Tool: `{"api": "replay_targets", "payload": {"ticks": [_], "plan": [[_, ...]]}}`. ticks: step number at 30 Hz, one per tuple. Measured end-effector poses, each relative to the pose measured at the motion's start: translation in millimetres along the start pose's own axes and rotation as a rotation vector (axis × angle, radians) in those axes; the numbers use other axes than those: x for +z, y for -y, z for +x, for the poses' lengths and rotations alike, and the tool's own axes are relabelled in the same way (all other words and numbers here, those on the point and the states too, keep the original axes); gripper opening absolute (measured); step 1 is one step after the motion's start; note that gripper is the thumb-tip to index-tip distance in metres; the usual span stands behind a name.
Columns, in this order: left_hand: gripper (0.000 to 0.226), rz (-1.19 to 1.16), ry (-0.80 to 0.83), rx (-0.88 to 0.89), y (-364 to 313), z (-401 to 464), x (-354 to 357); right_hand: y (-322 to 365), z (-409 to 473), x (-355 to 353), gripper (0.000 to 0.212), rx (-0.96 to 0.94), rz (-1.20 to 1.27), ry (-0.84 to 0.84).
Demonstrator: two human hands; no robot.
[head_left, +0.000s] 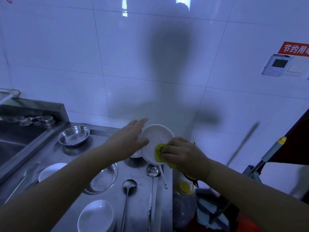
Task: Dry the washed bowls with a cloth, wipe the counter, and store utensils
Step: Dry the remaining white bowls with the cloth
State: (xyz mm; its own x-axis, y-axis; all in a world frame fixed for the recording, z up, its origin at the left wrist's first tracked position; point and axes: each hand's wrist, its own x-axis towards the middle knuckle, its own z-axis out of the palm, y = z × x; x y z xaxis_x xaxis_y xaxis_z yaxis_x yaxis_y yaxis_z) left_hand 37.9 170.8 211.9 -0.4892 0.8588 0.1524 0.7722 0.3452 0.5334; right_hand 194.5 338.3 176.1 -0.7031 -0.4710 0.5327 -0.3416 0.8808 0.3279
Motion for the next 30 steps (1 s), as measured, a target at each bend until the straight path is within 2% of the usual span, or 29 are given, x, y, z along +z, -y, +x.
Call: {"api": "replay_targets", "payload": {"ticks": [2, 3, 5, 7, 10, 11, 13, 16, 18, 20, 23, 25, 27, 30], "plan": [[0.05, 0.345, -0.246, 0.284, -3, -11, -1, -3, -2, -3, 0.014, 0.072, 0.052, 0.03], [0.042, 0.497, -0.296, 0.43, -7, -16, -1, -5, -2, -4, 0.017, 0.096, 0.077, 0.053], [0.03, 0.67, -0.19, 0.652, -11, -25, 3, -5, -1, -5, 0.022, 0.122, 0.121, 0.109], [0.024, 0.715, -0.04, 0.704, -13, -28, 7, -4, 0, -6, 0.025, 0.137, 0.161, 0.138], [0.021, 0.677, 0.067, 0.593, -16, -29, 7, -2, -2, -7, 0.029, 0.172, 0.196, 0.083], [0.016, 0.602, 0.078, 0.517, -14, -29, 5, -1, -5, -7, 0.032, 0.208, 0.217, 0.022], [0.01, 0.306, 0.041, 0.326, -9, -31, 4, 3, -10, -7, 0.042, 0.366, 0.296, -0.166], [0.002, -0.391, 0.049, 0.001, -11, -33, 8, 12, -8, -8, 0.049, 0.705, 0.406, -0.452], [0.017, -0.844, 0.06, -0.175, -17, -33, 17, 17, 2, -6, 0.049, 0.806, 0.459, -0.509], [0.031, -1.09, 0.055, -0.226, -23, -29, 27, 24, 14, -3, 0.052, 0.775, 0.451, -0.501], [0.022, -1.318, 0.038, -0.21, -33, -20, 34, 35, 24, 6, 0.055, 0.601, 0.346, -0.475], [0.021, -1.392, 0.012, -0.188, -35, -16, 35, 38, 24, 12, 0.041, 0.532, 0.295, -0.465], [0.025, -1.387, 0.02, -0.157, -36, -15, 36, 36, 24, 13, 0.034, 0.546, 0.274, -0.467], [0.021, -1.247, 0.041, -0.096, -39, -17, 35, 25, 33, 5, 0.031, 0.64, 0.286, -0.456]]}}
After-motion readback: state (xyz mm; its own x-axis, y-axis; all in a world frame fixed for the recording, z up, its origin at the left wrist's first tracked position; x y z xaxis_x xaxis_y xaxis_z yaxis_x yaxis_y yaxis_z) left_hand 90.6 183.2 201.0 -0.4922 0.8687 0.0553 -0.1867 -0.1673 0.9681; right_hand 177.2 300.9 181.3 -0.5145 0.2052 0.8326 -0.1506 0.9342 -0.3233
